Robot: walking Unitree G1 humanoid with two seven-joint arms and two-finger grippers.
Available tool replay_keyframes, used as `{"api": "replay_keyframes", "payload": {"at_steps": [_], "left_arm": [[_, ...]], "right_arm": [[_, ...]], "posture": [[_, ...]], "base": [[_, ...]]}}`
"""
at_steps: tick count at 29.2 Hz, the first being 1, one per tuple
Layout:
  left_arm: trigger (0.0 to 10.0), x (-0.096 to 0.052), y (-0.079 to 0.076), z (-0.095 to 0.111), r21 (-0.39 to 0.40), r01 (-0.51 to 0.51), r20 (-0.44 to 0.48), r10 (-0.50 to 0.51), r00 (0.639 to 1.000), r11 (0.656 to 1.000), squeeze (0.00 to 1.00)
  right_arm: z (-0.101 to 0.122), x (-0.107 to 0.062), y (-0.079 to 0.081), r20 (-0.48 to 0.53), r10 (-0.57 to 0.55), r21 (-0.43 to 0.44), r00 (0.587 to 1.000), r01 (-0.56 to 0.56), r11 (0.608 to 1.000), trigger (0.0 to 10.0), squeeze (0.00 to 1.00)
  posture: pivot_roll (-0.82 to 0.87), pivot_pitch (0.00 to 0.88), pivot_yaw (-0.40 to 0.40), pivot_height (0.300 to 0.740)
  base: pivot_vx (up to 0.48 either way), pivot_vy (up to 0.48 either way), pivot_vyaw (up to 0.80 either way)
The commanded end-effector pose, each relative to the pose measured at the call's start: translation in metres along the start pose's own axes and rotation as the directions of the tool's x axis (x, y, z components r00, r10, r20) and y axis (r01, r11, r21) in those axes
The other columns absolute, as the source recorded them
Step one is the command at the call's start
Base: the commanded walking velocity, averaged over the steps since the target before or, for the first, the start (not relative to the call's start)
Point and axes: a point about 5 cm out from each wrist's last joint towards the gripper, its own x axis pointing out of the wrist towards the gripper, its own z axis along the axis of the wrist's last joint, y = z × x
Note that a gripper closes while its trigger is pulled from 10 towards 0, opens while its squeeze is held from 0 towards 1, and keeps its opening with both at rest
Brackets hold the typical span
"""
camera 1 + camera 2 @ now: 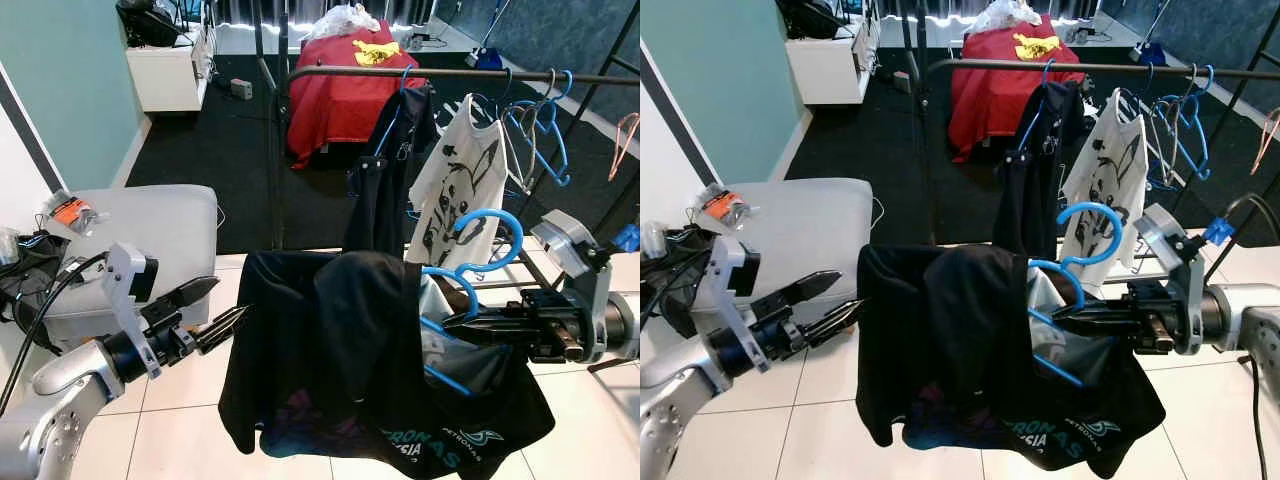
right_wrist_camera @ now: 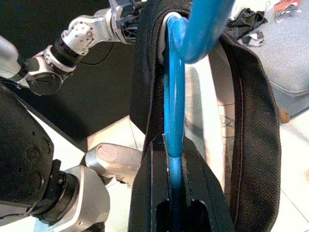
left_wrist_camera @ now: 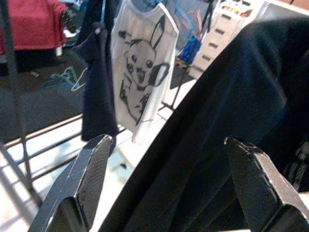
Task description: Hang hanger
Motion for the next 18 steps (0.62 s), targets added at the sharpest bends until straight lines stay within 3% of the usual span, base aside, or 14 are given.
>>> {"api": "replay_keyframes", "payload": {"at_steps": [1,2,18], "left_arm": [[2.5,0.0089,-0.0081,0.0044,-0.021,0.049,0.03,-0.048,0.998,0.999,0.0],[0.0,0.0116,-0.0104,0.0056,-0.033,0.068,0.043,-0.067,0.997,0.997,0.0],[0.0,0.01,-0.0117,0.0116,-0.077,0.106,0.071,-0.101,0.992,0.991,0.0]], "right_arm": [[0.0042,0.0012,0.0,-0.003,0.014,-0.025,1.0,-0.014,1.0,10.0,0.0],[0.0041,0.0016,0.0,-0.003,0.015,-0.026,1.0,-0.015,1.0,10.0,0.0],[0.0037,0.0039,-0.0024,-0.003,0.014,-0.031,1.0,-0.014,0.999,10.0,0.0]], "posture": [[-0.03,0.036,-0.026,0.74],[-0.03,0.034,-0.025,0.74],[-0.03,0.029,-0.028,0.74]], "base": [[0.0,0.0,0.0],[0.0,0.0,0.0],[0.0,0.0,0.0]]}}
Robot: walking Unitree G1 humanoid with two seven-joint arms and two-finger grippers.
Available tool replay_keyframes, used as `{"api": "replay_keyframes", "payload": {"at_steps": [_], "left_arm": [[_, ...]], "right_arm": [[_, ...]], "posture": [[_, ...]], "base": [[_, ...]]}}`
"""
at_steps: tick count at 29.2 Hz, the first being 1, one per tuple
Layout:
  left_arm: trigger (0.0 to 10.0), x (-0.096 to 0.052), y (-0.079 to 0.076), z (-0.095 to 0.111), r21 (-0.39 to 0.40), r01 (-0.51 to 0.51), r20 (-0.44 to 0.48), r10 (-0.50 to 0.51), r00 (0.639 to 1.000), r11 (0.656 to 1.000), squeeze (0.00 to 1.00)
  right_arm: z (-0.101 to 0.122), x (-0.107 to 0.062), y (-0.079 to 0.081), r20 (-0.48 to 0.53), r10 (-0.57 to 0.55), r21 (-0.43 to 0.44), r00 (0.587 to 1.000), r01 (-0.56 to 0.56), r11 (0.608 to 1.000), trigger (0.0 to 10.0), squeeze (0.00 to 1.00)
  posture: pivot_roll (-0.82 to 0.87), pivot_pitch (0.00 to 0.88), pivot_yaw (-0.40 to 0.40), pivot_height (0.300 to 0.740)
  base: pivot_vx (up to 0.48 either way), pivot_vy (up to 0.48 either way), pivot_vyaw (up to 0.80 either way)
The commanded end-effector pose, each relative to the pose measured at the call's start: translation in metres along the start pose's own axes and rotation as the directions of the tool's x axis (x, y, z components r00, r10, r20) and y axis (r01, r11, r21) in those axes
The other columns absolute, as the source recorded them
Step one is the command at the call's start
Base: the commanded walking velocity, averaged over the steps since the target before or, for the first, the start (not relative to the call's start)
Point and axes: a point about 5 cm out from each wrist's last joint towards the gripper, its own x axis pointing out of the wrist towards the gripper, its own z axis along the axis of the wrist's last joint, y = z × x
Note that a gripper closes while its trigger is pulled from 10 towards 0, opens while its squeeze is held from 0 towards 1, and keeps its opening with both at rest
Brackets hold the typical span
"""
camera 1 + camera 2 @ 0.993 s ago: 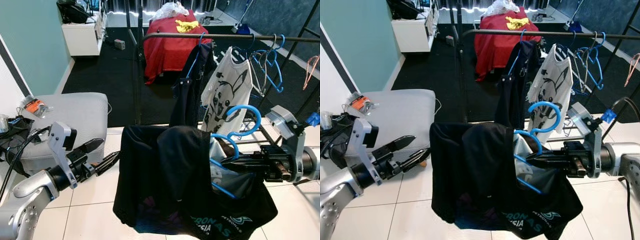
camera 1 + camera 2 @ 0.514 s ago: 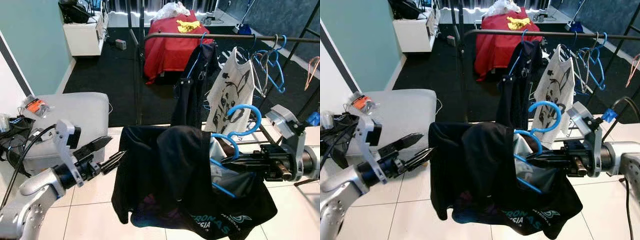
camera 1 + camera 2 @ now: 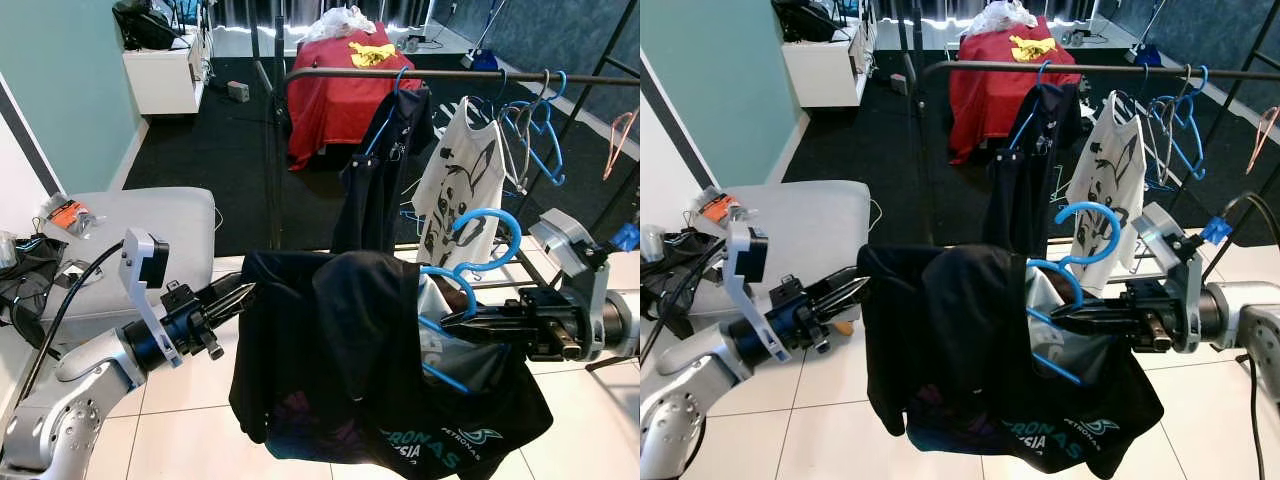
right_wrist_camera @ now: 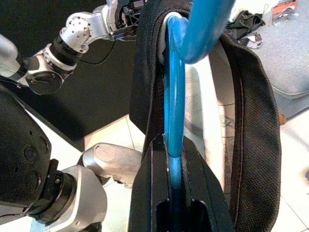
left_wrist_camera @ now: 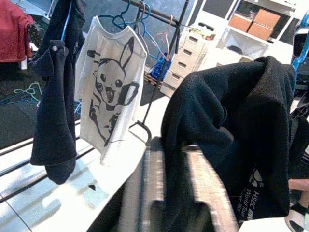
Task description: Hang hanger
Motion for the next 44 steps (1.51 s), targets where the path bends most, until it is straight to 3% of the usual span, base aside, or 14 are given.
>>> {"api": "replay_keyframes", "payload": {"at_steps": [1,10,13,20,28,30,36,37,39,40,41,42,43,44], "left_arm": [[0.0,-0.002,0.0,0.006,0.003,0.01,0.005,-0.01,1.0,1.0,0.0],[0.0,-0.01,0.012,0.011,0.025,-0.032,-0.016,0.032,0.999,0.999,0.0],[0.0,-0.017,0.026,0.02,0.057,-0.103,0.007,0.103,0.995,0.993,0.0],[0.0,-0.031,0.057,0.039,0.135,-0.286,0.066,0.279,0.958,0.949,0.0],[0.0,-0.036,0.07,0.052,0.173,-0.375,0.129,0.356,0.925,0.911,0.0],[0.0,-0.036,0.08,0.055,0.189,-0.44,0.129,0.421,0.898,0.878,0.0],[0.0,-0.038,0.093,0.053,0.211,-0.522,0.102,0.513,0.853,0.826,0.0],[0.0,-0.041,0.1,0.052,0.224,-0.57,0.091,0.566,0.82,0.79,0.0],[0.0,-0.041,0.1,0.052,0.224,-0.57,0.091,0.566,0.82,0.79,0.0],[0.0,-0.044,0.105,0.051,0.235,-0.601,0.085,0.6,0.795,0.764,0.0],[0.0,-0.044,0.105,0.051,0.235,-0.601,0.085,0.6,0.795,0.764,0.0],[0.0,-0.049,0.112,0.048,0.246,-0.647,0.072,0.652,0.755,0.722,0.0],[0.0,-0.049,0.112,0.048,0.246,-0.647,0.072,0.652,0.755,0.722,0.0],[0.0,-0.055,0.119,0.045,0.262,-0.698,0.055,0.712,0.7,0.666,0.0]], "right_arm": [[0.001,0.002,-0.001,-0.003,0.014,-0.015,1.0,-0.014,1.0,10.0,0.0],[-0.002,0.002,0.0,-0.017,0.008,-0.008,1.0,-0.008,1.0,10.0,0.0],[-0.004,0.002,0.001,-0.023,0.005,0.0,1.0,-0.005,1.0,10.0,0.0],[-0.013,0.002,0.002,-0.063,-0.003,0.02,0.998,0.004,1.0,10.0,0.0],[-0.019,0.0,0.003,-0.107,-0.004,0.038,0.994,0.008,0.999,10.0,0.0],[-0.021,0.001,0.004,-0.123,0.006,0.051,0.992,0.0,0.999,10.0,0.0],[-0.022,0.001,0.005,-0.133,0.009,0.053,0.991,-0.002,0.999,10.0,0.0],[-0.022,0.001,0.006,-0.134,0.01,0.054,0.991,-0.003,0.999,10.0,0.0],[-0.022,0.001,0.006,-0.134,0.01,0.054,0.991,-0.003,0.999,10.0,0.0],[-0.022,0.001,0.006,-0.134,0.011,0.055,0.991,-0.003,0.998,10.0,0.0],[-0.022,0.001,0.006,-0.134,0.011,0.055,0.991,-0.003,0.998,10.0,0.0],[-0.021,0.001,0.006,-0.135,0.011,0.055,0.991,-0.003,0.998,10.0,0.0],[-0.021,0.001,0.006,-0.135,0.011,0.055,0.991,-0.003,0.998,10.0,0.0],[-0.021,0.0,0.006,-0.135,0.011,0.054,0.991,-0.004,0.999,10.0,0.0]], "posture": [[-0.03,0.031,-0.028,0.74],[-0.03,0.038,-0.027,0.74],[-0.03,0.042,-0.025,0.74],[-0.03,0.046,-0.025,0.74],[-0.03,0.045,-0.027,0.74],[-0.03,0.045,-0.026,0.74],[-0.03,0.046,-0.025,0.74],[-0.03,0.045,-0.026,0.74],[-0.03,0.045,-0.026,0.74],[-0.03,0.045,-0.026,0.74],[-0.03,0.045,-0.026,0.74],[-0.03,0.046,-0.026,0.74],[-0.03,0.046,-0.026,0.74],[-0.03,0.047,-0.026,0.74]], "base": [[0.0,0.0,0.0],[0.0,0.0,0.0],[0.0,0.0,0.0],[0.0,0.0,0.0],[0.0,0.0,0.0],[0.0,0.0,0.0],[0.0,0.0,0.0],[0.0,0.0,0.0],[0.0,0.0,0.0],[0.0,0.0,0.0],[0.0,0.0,0.0],[0.0,0.0,0.0],[0.0,0.0,0.0],[0.0,0.0,0.0]]}}
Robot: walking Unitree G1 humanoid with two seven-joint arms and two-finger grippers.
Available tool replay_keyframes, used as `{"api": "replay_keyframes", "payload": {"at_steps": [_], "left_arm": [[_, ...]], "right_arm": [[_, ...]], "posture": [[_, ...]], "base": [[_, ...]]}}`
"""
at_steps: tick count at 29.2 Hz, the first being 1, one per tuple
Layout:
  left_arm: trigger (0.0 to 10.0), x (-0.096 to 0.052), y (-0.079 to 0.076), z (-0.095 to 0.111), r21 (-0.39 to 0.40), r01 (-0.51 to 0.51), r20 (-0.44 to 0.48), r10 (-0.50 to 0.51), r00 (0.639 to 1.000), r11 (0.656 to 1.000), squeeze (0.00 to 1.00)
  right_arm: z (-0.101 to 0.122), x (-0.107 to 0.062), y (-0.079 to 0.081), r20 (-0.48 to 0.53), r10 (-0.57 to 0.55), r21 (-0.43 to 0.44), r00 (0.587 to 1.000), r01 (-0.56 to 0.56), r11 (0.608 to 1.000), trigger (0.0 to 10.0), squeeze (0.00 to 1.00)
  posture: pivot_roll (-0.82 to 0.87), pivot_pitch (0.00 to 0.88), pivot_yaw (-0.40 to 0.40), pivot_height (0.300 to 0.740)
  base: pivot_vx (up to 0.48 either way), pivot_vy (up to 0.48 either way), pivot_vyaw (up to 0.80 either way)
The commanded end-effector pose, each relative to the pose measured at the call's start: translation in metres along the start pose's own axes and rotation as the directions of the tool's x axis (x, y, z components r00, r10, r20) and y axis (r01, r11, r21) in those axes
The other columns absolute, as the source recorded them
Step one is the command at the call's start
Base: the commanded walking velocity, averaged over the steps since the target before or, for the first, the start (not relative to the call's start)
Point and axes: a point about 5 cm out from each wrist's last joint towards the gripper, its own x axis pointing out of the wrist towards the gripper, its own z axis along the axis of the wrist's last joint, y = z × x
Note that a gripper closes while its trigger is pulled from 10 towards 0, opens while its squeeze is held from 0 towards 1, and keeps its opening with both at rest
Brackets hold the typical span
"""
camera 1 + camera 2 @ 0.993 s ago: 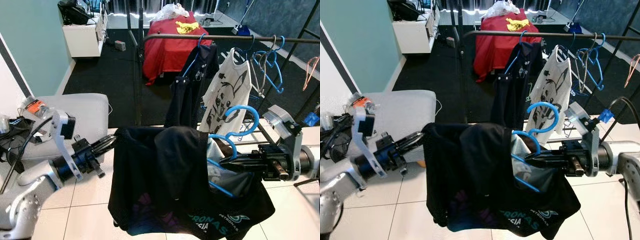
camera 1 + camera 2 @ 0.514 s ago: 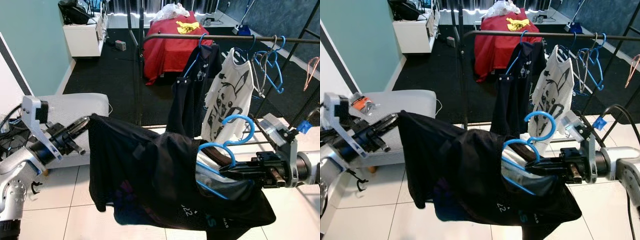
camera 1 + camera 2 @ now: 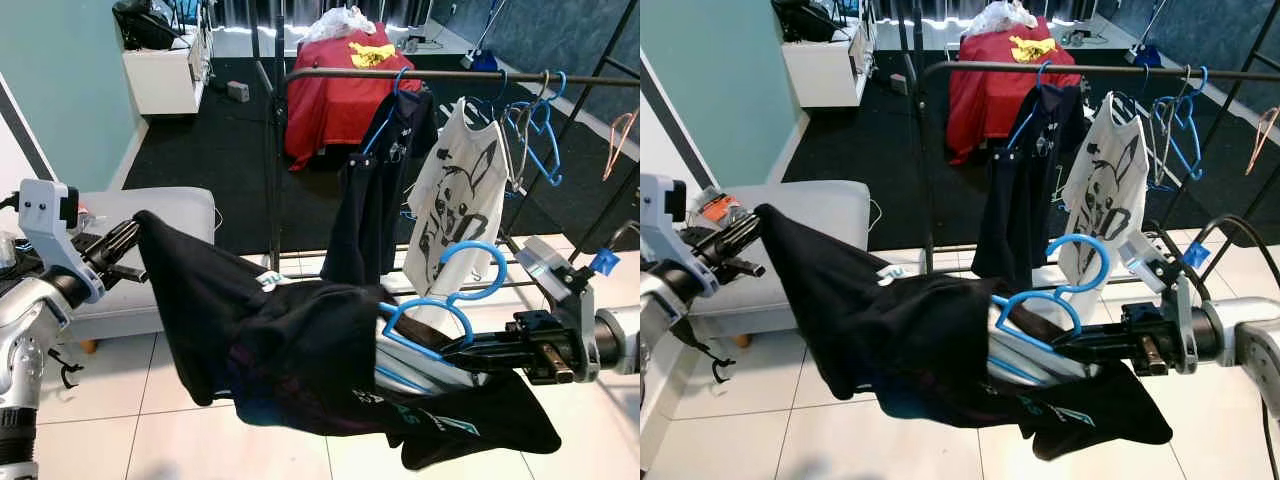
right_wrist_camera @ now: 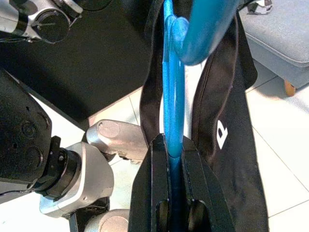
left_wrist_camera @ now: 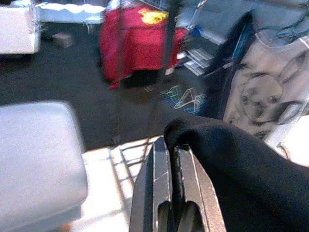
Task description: Hang hanger
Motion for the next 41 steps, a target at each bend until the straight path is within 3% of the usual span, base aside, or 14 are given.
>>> {"api": "replay_keyframes", "payload": {"at_steps": [1,4,16,20,25,26,27,28,29,30,37,38,41], "left_arm": [[0.0,-0.004,0.019,-0.001,0.068,-0.137,-0.031,0.139,0.99,0.988,0.0],[0.0,-0.006,0.026,-0.006,0.091,-0.193,-0.058,0.199,0.978,0.977,0.0],[0.0,-0.005,0.028,-0.023,0.178,-0.219,-0.138,0.245,0.96,0.959,0.0],[0.0,-0.009,0.035,-0.033,0.224,-0.277,-0.18,0.319,0.931,0.934,0.0],[0.0,-0.01,0.036,-0.036,0.243,-0.28,-0.193,0.329,0.924,0.929,0.0],[10.0,-0.009,0.034,-0.036,0.236,-0.272,-0.192,0.319,0.928,0.933,0.0],[10.0,-0.008,0.029,-0.037,0.228,-0.249,-0.192,0.295,0.936,0.941,0.0],[10.0,-0.007,0.024,-0.038,0.213,-0.221,-0.192,0.263,0.946,0.952,0.26],[10.0,-0.007,0.024,-0.038,0.213,-0.221,-0.192,0.263,0.946,0.952,0.26],[10.0,-0.006,0.019,-0.039,0.198,-0.195,-0.193,0.234,0.953,0.96,1.0],[10.0,-0.004,0.007,-0.042,0.199,-0.136,-0.205,0.177,0.963,0.97,1.0],[10.0,-0.003,0.001,-0.044,0.2,-0.108,-0.207,0.15,0.967,0.974,0.0],[10.0,-0.002,-0.011,-0.047,0.177,-0.058,-0.211,0.096,0.973,0.982,0.0]], "right_arm": [[-0.001,-0.002,0.002,-0.024,0.007,0.011,1.0,-0.007,1.0,10.0,0.0],[0.0,-0.001,0.002,-0.023,0.008,0.007,1.0,-0.008,1.0,10.0,0.0],[0.002,-0.001,0.004,-0.025,0.013,0.003,1.0,-0.013,1.0,10.0,0.0],[0.002,-0.001,0.005,-0.03,0.015,0.006,0.999,-0.015,1.0,10.0,0.0],[0.003,-0.001,0.005,-0.031,0.013,0.003,0.999,-0.013,1.0,10.0,0.0],[0.003,-0.001,0.005,-0.031,0.013,0.002,0.999,-0.013,1.0,10.0,0.0],[0.003,-0.001,0.004,-0.031,0.012,-0.001,0.999,-0.012,1.0,10.0,0.0],[0.003,0.0,0.004,-0.031,0.011,-0.003,0.999,-0.011,1.0,10.0,0.0],[0.003,0.0,0.004,-0.031,0.011,-0.003,0.999,-0.011,1.0,10.0,0.0],[0.003,0.0,0.004,-0.032,0.009,-0.005,0.999,-0.009,1.0,10.0,0.0],[0.002,0.001,-0.002,-0.052,-0.044,-0.021,0.998,0.043,0.999,10.0,0.0],[0.002,0.003,-0.005,-0.058,-0.077,-0.033,0.995,0.076,0.997,10.0,0.0],[0.001,0.007,-0.01,-0.051,-0.121,-0.06,0.991,0.118,0.991,10.0,0.0]], "posture": [[-0.03,0.048,-0.027,0.74],[-0.03,0.048,-0.027,0.74],[-0.04,0.05,-0.026,0.74],[-0.04,0.051,-0.026,0.74],[-0.04,0.051,-0.026,0.74],[-0.04,0.049,-0.027,0.74],[-0.04,0.048,-0.028,0.74],[-0.04,0.046,-0.029,0.74],[-0.04,0.046,-0.029,0.74],[-0.04,0.044,-0.029,0.74],[-0.03,0.04,-0.03,0.74],[-0.03,0.039,-0.029,0.74],[-0.03,0.036,-0.028,0.74]], "base": [[0.0,0.0,0.0],[0.0,0.0,0.0],[0.0,0.0,0.0],[0.0,0.0,0.0],[0.0,0.0,0.0],[0.0,0.0,0.0],[0.0,0.0,0.0],[0.0,0.0,0.0],[0.0,0.0,0.0],[0.0,0.0,0.0],[0.0,0.0,0.0],[0.0,0.0,0.0],[0.0,0.0,0.0]]}}
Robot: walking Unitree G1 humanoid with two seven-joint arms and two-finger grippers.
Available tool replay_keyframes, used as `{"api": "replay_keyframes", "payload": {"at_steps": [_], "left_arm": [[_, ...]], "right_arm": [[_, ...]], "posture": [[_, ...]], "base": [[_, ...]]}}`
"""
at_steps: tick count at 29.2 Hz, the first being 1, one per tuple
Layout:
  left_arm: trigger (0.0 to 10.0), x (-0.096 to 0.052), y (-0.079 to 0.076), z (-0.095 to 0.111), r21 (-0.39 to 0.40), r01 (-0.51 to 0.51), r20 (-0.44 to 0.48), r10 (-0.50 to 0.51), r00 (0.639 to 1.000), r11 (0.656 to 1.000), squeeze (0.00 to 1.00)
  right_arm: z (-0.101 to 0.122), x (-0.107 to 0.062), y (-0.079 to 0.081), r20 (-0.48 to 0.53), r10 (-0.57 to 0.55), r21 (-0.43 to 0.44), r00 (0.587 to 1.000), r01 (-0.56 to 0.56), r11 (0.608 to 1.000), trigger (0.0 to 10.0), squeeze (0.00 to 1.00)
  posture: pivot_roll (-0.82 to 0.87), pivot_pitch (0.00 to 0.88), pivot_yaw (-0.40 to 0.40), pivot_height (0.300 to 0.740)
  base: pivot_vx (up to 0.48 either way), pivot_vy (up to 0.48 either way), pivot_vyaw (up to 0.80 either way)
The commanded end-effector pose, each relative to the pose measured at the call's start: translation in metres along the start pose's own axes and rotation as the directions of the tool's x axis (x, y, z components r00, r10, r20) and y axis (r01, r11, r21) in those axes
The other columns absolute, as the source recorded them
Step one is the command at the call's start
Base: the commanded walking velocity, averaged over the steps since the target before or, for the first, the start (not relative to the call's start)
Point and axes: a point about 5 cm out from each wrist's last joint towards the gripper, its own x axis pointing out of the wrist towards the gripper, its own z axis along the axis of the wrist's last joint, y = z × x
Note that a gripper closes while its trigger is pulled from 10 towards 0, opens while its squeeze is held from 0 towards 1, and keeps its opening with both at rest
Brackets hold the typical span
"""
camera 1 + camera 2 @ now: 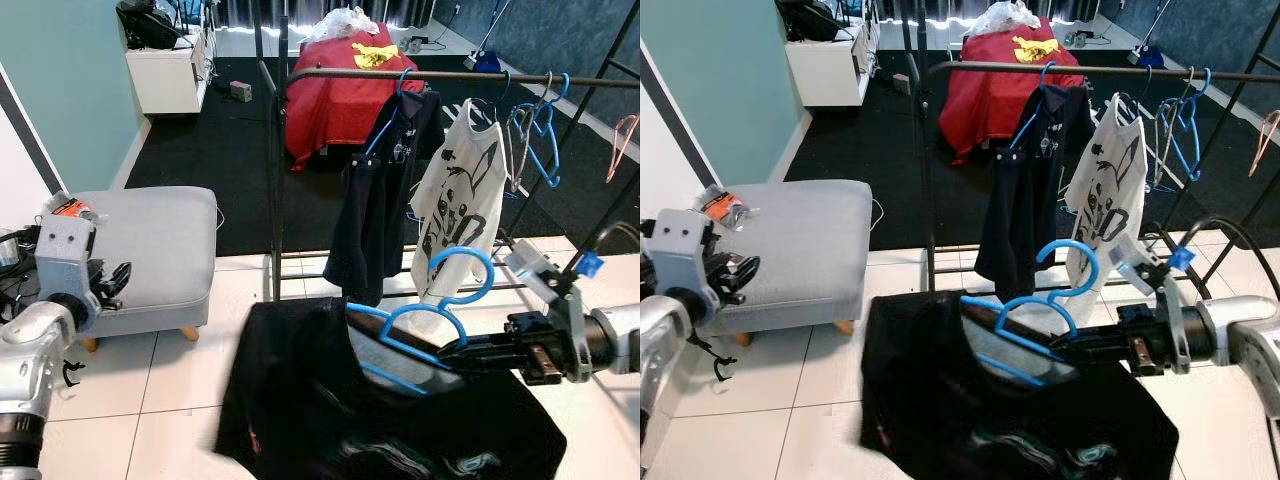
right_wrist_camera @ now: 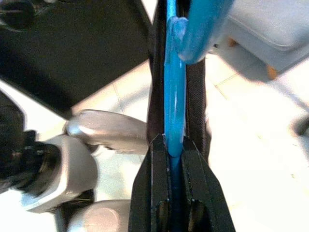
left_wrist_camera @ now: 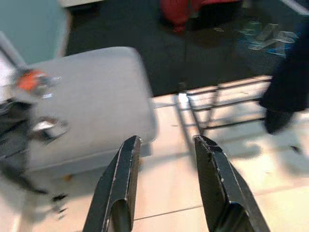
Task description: Hang hanger
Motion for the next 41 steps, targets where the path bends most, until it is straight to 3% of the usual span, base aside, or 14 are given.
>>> {"api": "replay_keyframes", "payload": {"at_steps": [1,6,9,12,14,17,19,20,21,25,27,30,32,41], "left_arm": [[10.0,-0.002,-0.007,-0.006,-0.009,0.031,-0.022,-0.031,0.999,0.999,0.0],[10.0,-0.003,-0.008,-0.007,-0.003,0.029,-0.03,-0.029,0.999,1.0,0.0],[10.0,-0.003,-0.017,-0.008,-0.009,0.065,-0.038,-0.065,0.997,0.998,0.0],[10.0,-0.003,-0.022,-0.008,-0.019,0.082,-0.04,-0.083,0.996,0.996,0.0],[10.0,-0.003,-0.051,-0.012,-0.091,0.162,-0.051,-0.167,0.985,0.983,0.0],[10.0,-0.002,-0.066,-0.015,-0.136,0.185,-0.058,-0.194,0.979,0.973,0.0],[10.0,-0.001,-0.087,-0.015,-0.212,0.188,-0.034,-0.199,0.979,0.959,0.0],[10.0,-0.001,-0.087,-0.015,-0.212,0.188,-0.034,-0.199,0.979,0.959,0.0],[10.0,0.001,-0.094,-0.011,-0.256,0.169,-0.004,-0.176,0.984,0.952,0.0],[10.0,0.004,-0.098,-0.007,-0.269,0.156,0.017,-0.157,0.987,0.95,0.0],[10.0,0.004,-0.098,-0.007,-0.269,0.156,0.017,-0.157,0.987,0.95,0.0],[10.0,0.007,-0.108,-0.002,-0.276,0.151,0.025,-0.15,0.988,0.949,0.0],[10.0,0.005,-0.116,0.001,-0.232,0.173,0.025,-0.172,0.985,0.957,0.0],[10.0,0.0,-0.122,0.0,-0.103,0.169,-0.005,-0.17,0.985,0.98,0.0]], "right_arm": [[0.005,0.002,-0.002,0.014,-0.017,-0.041,1.0,0.018,0.999,10.0,0.0],[-0.002,0.004,-0.009,-0.101,-0.126,-0.101,0.987,0.116,0.988,10.0,0.0],[-0.009,0.004,-0.029,-0.203,-0.363,-0.234,0.909,0.315,0.92,10.0,0.0],[-0.009,0.005,-0.035,-0.196,-0.429,-0.263,0.882,0.374,0.889,10.0,0.0],[-0.006,0.025,-0.047,-0.083,-0.56,-0.246,0.824,0.528,0.813,10.0,0.0],[-0.006,0.037,-0.052,-0.035,-0.622,-0.242,0.782,0.598,0.765,10.0,0.0],[0.0,0.062,-0.06,0.162,-0.743,-0.168,0.65,0.76,0.628,10.0,0.0],[0.0,0.062,-0.06,0.162,-0.743,-0.168,0.65,0.76,0.628,10.0,0.0],[0.008,0.074,-0.06,0.324,-0.782,-0.038,0.533,0.833,0.552,10.0,0.0],[0.011,0.083,-0.058,0.409,-0.79,0.099,0.457,0.838,0.537,10.0,0.0],[0.011,0.083,-0.058,0.409,-0.79,0.099,0.457,0.838,0.537,10.0,0.0],[0.002,0.101,-0.054,0.411,-0.795,0.269,0.447,0.773,0.574,10.0,0.0],[-0.006,0.111,-0.051,0.36,-0.797,0.313,0.485,0.742,0.593,10.0,0.0],[-0.03,0.125,-0.051,0.153,-0.819,0.269,0.553,0.774,0.573,10.0,0.0]], "posture": [[-0.03,0.036,-0.028,0.74],[-0.03,0.037,-0.027,0.74],[-0.03,0.041,-0.027,0.74],[-0.03,0.041,-0.027,0.74],[-0.03,0.045,-0.027,0.74],[-0.03,0.048,-0.027,0.74],[-0.02,0.047,-0.024,0.74],[-0.02,0.047,-0.024,0.74],[-0.02,0.045,-0.022,0.74],[-0.02,0.045,-0.02,0.74],[-0.02,0.045,-0.02,0.74],[-0.02,0.043,-0.018,0.74],[-0.01,0.041,-0.017,0.74],[0.0,0.044,-0.028,0.74]], "base": [[0.0,0.0,0.0],[0.0,0.0,0.0],[0.0,0.0,0.0],[0.0,0.0,0.0],[0.0,0.0,0.0],[0.0,0.0,0.0],[0.0,0.0,0.0],[0.0,0.0,0.0],[0.0,0.0,0.0],[0.0,0.0,0.0],[0.0,0.0,0.0],[0.0,0.0,0.0],[0.0,0.0,0.0],[0.0,0.0,0.0]]}}
